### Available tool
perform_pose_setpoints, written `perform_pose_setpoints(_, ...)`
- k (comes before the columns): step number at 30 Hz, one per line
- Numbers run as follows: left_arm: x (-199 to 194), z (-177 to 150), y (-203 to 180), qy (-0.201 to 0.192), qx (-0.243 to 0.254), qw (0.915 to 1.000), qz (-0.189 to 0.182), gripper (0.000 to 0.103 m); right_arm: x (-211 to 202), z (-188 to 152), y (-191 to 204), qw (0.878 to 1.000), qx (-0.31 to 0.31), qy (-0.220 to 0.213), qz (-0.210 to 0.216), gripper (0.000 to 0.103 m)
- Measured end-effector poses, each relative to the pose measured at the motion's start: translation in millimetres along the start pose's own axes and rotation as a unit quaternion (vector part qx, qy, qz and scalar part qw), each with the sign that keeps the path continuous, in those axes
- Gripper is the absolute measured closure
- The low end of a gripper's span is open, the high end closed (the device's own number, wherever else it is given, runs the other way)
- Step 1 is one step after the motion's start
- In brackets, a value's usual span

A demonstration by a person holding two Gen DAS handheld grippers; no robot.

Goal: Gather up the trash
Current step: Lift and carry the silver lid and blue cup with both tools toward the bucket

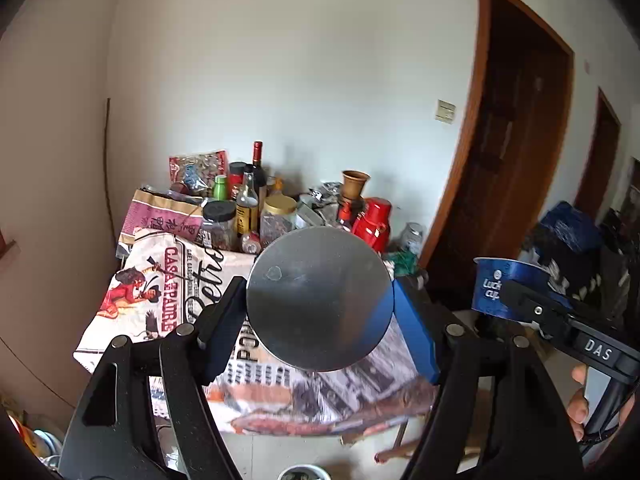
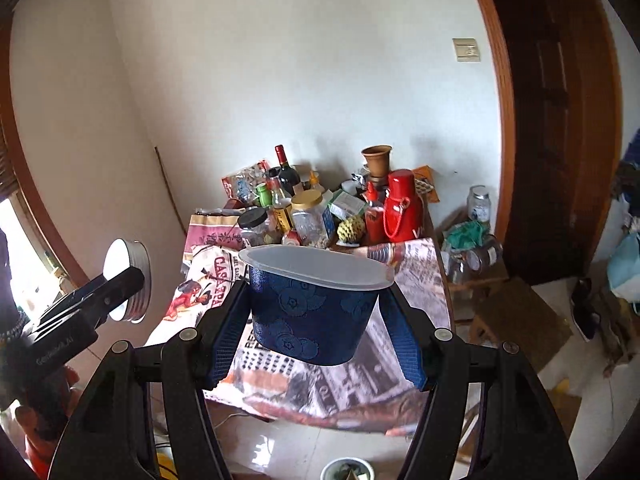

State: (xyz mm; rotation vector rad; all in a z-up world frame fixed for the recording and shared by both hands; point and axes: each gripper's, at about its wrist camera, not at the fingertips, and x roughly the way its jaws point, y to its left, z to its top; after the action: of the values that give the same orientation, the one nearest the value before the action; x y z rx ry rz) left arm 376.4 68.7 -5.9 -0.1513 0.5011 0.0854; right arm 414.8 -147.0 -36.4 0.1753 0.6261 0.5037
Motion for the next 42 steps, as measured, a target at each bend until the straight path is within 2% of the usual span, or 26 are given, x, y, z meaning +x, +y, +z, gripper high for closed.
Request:
perform_pose_setpoints(5,-39.4,-27.9,13.3,0.014,0.013,0.9997,-0.016,0.032,-31.6,-35.9,22.7,1.0,0.016,0.005,-0.013,0.04)
perform_pose_setpoints(11,-81.1,-64.2,27.9,0.033,0.014,0.9991,-0.022,0.032,-57.7,-86.7,44.9,0.998,0.037,0.035,-0.021,0.04)
perform_pose_setpoints(17,-97.6,-102.6,35.4,0.072,0.015,0.9969,-0.027,0.032,-61.0,-125.4,50.0,0.996,0.049,0.072,-0.024,0.04)
perform_pose_setpoints(21,-93.6,-127.5,35.6,0.108,0.014,0.9936,-0.029,0.032,-52.7,-147.1,47.3,0.993,0.057,0.103,-0.025,0.04)
perform_pose_setpoints(28,-60.6,-165.7,30.8,0.154,0.007,0.9877,-0.022,0.032,-19.0,-175.8,28.1,0.986,0.055,0.159,-0.018,0.04)
perform_pose_setpoints(33,-16.5,-200.5,30.4,0.179,-0.019,0.9837,-0.01,0.032,17.9,-200.8,9.3,0.98,0.037,0.194,-0.016,0.04)
perform_pose_setpoints(38,34.8,-255.0,32.2,0.225,-0.021,0.9741,-0.004,0.032,62.4,-239.5,-16.1,0.973,0.032,0.228,-0.021,0.04)
perform_pose_setpoints(42,73.4,-309.7,40.2,0.265,-0.022,0.964,0.001,0.032,106.0,-288.1,-36.3,0.964,0.023,0.265,-0.026,0.04)
